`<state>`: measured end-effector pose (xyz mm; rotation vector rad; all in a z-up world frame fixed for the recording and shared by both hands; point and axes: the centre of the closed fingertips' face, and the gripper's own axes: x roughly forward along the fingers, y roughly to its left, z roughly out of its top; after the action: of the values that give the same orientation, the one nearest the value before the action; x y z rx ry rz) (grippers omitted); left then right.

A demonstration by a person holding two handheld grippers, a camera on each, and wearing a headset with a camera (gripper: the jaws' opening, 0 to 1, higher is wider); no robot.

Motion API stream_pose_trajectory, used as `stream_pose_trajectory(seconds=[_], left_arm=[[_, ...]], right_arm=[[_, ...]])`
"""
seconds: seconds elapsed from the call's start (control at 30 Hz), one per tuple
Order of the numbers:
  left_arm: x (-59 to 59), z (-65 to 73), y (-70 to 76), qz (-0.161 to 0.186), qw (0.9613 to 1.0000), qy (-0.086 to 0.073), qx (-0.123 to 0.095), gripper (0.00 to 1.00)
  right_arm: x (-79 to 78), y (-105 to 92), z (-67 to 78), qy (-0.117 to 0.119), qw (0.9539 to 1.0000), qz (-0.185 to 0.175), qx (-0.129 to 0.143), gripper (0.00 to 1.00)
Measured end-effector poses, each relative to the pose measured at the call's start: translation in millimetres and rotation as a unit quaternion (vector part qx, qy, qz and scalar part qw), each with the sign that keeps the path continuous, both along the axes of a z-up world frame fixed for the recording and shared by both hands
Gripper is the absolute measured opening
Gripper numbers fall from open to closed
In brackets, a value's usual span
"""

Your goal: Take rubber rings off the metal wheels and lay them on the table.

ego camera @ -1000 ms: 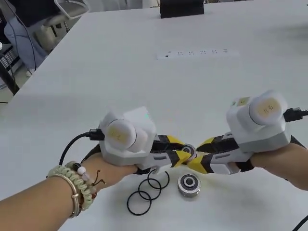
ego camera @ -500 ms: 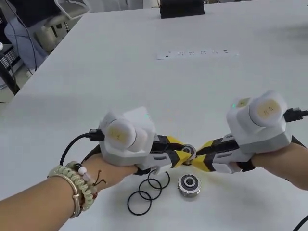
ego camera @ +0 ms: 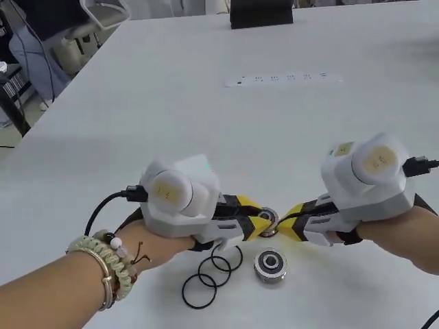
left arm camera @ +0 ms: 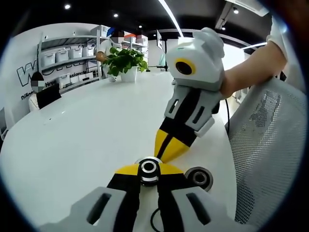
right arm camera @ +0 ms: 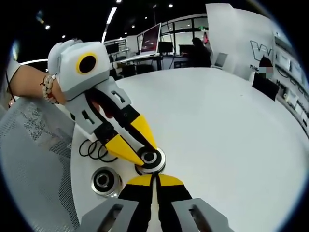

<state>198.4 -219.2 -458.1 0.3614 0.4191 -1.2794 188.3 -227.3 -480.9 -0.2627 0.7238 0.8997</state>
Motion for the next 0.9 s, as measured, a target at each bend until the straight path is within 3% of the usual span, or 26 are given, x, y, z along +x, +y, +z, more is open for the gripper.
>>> stream_pose_trajectory(seconds=[0.43,0.7,0.9], left_arm=[[0.3,-0.2,-0.2,-0.004,0.9999,-0.008,0.006,0.07],[0.2,-0.2,-0.2,-0.005,0.9999,-0.009,0.006,0.07],[0.3,-0.3,0.1,-0.004,0.9999,-0.009,0.005,0.07]], right_arm=[[3.8,-4.3,-0.8,0.039,0.9977,-0.049,0.027,0.0],[5.2,-6.9,0.4,0.074,0.9911,-0.09,0.063,0.0],[5.3,-7.0,0.8,0.081,0.9893,-0.099,0.07,0.0]])
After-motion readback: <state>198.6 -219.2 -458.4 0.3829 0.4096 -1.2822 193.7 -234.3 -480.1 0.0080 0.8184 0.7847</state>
